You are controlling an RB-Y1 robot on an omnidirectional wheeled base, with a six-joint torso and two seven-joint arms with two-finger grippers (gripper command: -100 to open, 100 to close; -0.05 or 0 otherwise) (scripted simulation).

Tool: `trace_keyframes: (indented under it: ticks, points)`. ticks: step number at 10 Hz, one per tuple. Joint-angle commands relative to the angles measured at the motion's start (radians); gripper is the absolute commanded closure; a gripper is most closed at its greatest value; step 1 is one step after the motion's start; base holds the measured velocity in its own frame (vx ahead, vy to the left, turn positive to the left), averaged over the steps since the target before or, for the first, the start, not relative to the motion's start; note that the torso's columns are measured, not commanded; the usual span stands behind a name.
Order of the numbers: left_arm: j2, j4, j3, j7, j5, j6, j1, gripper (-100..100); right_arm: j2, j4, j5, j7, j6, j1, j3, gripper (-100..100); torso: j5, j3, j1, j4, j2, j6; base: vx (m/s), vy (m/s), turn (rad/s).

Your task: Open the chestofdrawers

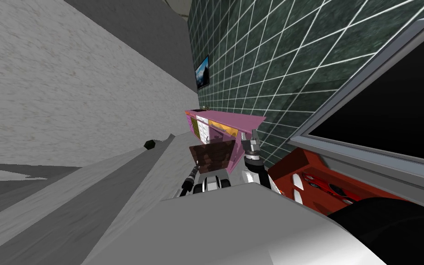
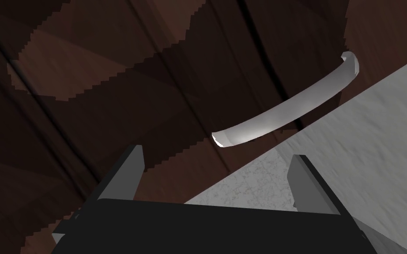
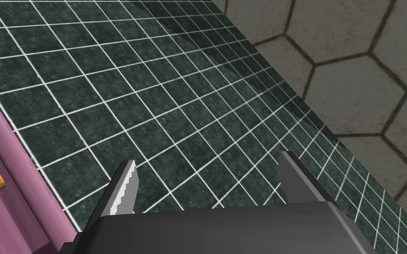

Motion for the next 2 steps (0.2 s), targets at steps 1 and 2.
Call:
trace_keyframes:
  ticks: [1,2]
  points:
    - [0.000,0.000,0.000,0.000,0.000,0.000,0.000,0,0.000,0.000,0.000,0.000,0.000,0.000,0.000,0,0.000,0.000,0.000,0.000,0.000,0.000,0.000,0.000,0.000]
    - [0.000,0.000,0.000,0.000,0.000,0.000,0.000,0,0.000,0.000,0.000,0.000,0.000,0.000,0.000,0,0.000,0.000,0.000,0.000,0.000,0.000,0.000,0.000,0.000]
